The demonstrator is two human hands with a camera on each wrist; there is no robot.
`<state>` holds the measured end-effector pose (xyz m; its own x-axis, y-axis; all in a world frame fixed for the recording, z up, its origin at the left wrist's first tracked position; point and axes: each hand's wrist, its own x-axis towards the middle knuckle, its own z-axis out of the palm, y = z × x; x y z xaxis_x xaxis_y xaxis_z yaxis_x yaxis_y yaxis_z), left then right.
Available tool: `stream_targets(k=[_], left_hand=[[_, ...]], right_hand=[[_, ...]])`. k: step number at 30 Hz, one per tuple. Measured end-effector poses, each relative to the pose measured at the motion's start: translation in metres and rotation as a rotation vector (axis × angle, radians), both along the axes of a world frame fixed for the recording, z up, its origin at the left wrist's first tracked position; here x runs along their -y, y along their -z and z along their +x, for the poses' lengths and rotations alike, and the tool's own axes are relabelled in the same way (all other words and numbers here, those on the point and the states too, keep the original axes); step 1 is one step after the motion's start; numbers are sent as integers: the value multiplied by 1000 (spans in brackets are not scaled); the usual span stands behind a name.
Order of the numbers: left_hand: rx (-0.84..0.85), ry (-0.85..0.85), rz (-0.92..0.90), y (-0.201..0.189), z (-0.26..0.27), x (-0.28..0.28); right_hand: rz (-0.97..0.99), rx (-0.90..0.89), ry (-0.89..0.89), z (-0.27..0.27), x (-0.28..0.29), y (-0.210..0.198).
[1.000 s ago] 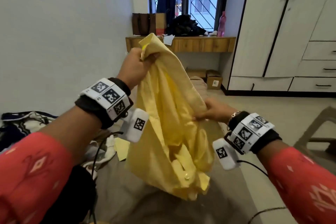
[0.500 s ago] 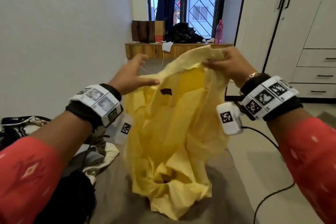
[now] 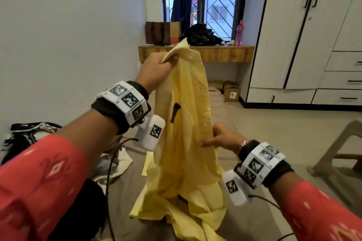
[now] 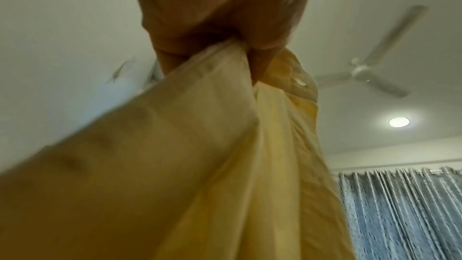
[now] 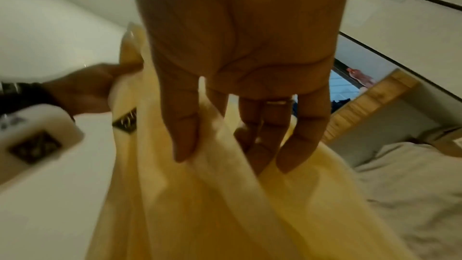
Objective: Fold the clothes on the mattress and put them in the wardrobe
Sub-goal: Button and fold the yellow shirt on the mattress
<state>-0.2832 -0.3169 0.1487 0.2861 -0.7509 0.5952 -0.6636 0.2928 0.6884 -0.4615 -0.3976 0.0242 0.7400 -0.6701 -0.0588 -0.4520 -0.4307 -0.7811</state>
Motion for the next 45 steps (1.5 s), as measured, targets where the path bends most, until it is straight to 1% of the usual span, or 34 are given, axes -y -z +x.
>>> stream_targets(k=[2, 4, 6, 7, 9, 10, 11, 13, 14, 15, 16, 17, 18, 19, 21, 22, 23, 24, 25, 26, 28, 29, 31, 33, 35, 37, 39, 41, 43, 45], left_hand=[[-48, -27, 9, -9, 7, -4], [-27, -85, 51, -21, 21, -11], [4, -143, 73, -34, 39, -18], [57, -199, 98, -43, 48, -22], [200, -359, 195, -60, 58, -30], [202, -399, 209, -68, 60, -29], [122, -390, 187, -74, 63, -24], [-164, -282, 124, -78, 66, -3], [-311, -171, 136, -75, 65, 9], [-450, -40, 188, -68, 64, 23], [-527, 84, 286, -56, 63, 37], [-531, 151, 397, -43, 63, 47], [-514, 167, 501, -24, 64, 58], [-507, 145, 584, -5, 68, 65], [-489, 46, 708, 48, 81, 72], [-495, 20, 771, 78, 90, 71], [-525, 1, 849, 111, 100, 67], [-539, -27, 929, 141, 105, 60], [-517, -65, 1006, 170, 110, 51], [-467, -96, 1071, 198, 116, 43], [-316, -96, 1157, 241, 116, 32], [-241, -74, 1179, 256, 111, 30], [-85, -45, 1149, 274, 95, 35], [75, -60, 1047, 282, 76, 48], [148, -65, 964, 286, 59, 62], [134, -4, 952, 294, 47, 75], [149, 83, 1030, 300, 40, 89], [143, 106, 1128, 304, 40, 99], [39, 122, 1165, 306, 44, 107], [-102, 161, 1170, 303, 47, 112]], right_hand=[[-13, -79, -6, 1, 4, 33], [32, -93, -36, -5, 5, 46], [56, -84, -31, -21, 5, 44], [62, -62, -6, -33, 4, 38], [108, 102, 57, -55, 1, 23], [163, 228, 80, -65, 0, 15], [219, 330, 77, -73, -1, 5], [272, 457, 57, -84, 2, -8], [272, 496, 78, -85, 8, -9], [270, 503, 129, -82, 14, -10], [266, 502, 189, -77, 23, -5], [282, 510, 247, -71, 31, 2], [267, 491, 301, -65, 43, 14], [228, 435, 371, -59, 50, 28], [101, 206, 404, -52, 68, 66], [55, 77, 388, -50, 73, 85], [61, -31, 369, -48, 78, 107], [100, -112, 342, -48, 80, 126], [135, -182, 322, -47, 82, 144], [170, -275, 285, -45, 80, 159], [155, -490, 221, -42, 76, 175], [150, -534, 206, -41, 76, 178], [199, -472, 242, -34, 79, 181], [252, -316, 358, -25, 86, 179], [298, -189, 450, -12, 97, 179], [305, -127, 526, 4, 112, 186], [288, -139, 544, 18, 128, 197], [304, -163, 528, 31, 138, 207], [325, -214, 515, 41, 142, 213], [300, -260, 501, 45, 144, 217]])
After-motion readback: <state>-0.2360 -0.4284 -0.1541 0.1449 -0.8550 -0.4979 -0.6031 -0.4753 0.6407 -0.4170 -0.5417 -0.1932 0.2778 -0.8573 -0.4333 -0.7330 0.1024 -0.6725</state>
